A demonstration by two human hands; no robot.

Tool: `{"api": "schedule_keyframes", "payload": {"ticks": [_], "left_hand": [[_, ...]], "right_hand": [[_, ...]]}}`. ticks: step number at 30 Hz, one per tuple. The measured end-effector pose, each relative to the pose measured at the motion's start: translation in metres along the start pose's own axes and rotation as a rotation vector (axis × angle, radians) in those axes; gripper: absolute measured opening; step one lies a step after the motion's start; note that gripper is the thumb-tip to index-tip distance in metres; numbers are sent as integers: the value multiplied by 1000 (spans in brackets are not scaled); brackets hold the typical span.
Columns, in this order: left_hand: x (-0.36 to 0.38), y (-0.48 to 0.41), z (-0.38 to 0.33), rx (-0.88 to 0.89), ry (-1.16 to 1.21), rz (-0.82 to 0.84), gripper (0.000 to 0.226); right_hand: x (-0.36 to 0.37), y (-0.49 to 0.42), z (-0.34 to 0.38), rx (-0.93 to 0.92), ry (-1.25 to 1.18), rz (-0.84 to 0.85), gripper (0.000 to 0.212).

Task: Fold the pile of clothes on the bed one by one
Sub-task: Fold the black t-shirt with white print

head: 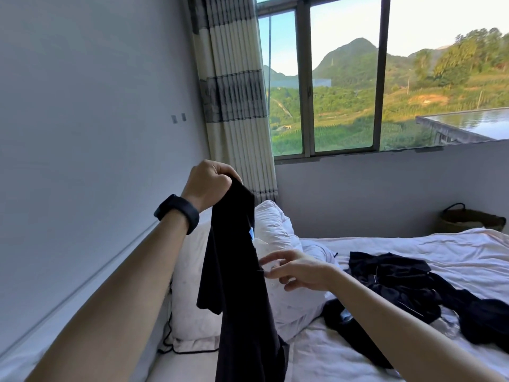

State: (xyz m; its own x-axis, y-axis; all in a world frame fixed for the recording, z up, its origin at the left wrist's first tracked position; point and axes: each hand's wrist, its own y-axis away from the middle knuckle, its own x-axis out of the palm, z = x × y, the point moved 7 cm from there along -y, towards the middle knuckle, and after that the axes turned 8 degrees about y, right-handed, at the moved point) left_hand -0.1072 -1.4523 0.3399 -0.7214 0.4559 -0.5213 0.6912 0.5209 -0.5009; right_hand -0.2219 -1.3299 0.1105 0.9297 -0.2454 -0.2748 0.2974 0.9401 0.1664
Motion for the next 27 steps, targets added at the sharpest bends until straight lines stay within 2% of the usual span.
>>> {"api": "schedule_keyframes", "payload": {"ticks": [1,2,3,6,7,8,10,12,15,17,19,21,24,25,27], "left_hand": [[-5,2,5,-14,-2,-11,44],[-10,4,10,-31,-3,-21,45],[-14,6,15,-48,0,-28,47],[-14,7,18,-51,36,-14,53],[-13,6,15,-37,48,-5,52],[-12,5,11,-24,57,-1,49],[-11,4,4,-11,51,-1,45],[-14,4,8,-20,8,-12,42],[-29,9,42,-121,-137,-33,30],[-35,19,77,-220,-226,5,26],[-29,35,112,-305,-276,85,19],[-13,54,139,-355,-267,192,25],[17,77,159,-359,-186,311,13],[28,85,162,-344,-182,333,12],[44,98,172,-294,-213,329,25]], "right_hand": [[-4,3,4,-18,45,-22,23],[-8,6,9,-35,75,-56,23],[-12,9,12,-50,91,-97,33],[-10,7,18,-68,127,-145,82],[-3,3,18,-65,142,-111,90],[6,-2,18,-57,155,-74,89],[19,-10,18,-44,228,-67,62],[17,-11,19,-44,382,-175,34],[-18,3,25,-77,627,-430,19],[-49,21,31,-81,713,-588,17],[-71,39,38,-69,628,-673,14],[-78,50,48,-86,560,-695,11],[-71,61,61,-90,535,-674,6],[-69,64,62,-72,566,-676,7],[-69,68,58,-16,732,-697,14]]}}
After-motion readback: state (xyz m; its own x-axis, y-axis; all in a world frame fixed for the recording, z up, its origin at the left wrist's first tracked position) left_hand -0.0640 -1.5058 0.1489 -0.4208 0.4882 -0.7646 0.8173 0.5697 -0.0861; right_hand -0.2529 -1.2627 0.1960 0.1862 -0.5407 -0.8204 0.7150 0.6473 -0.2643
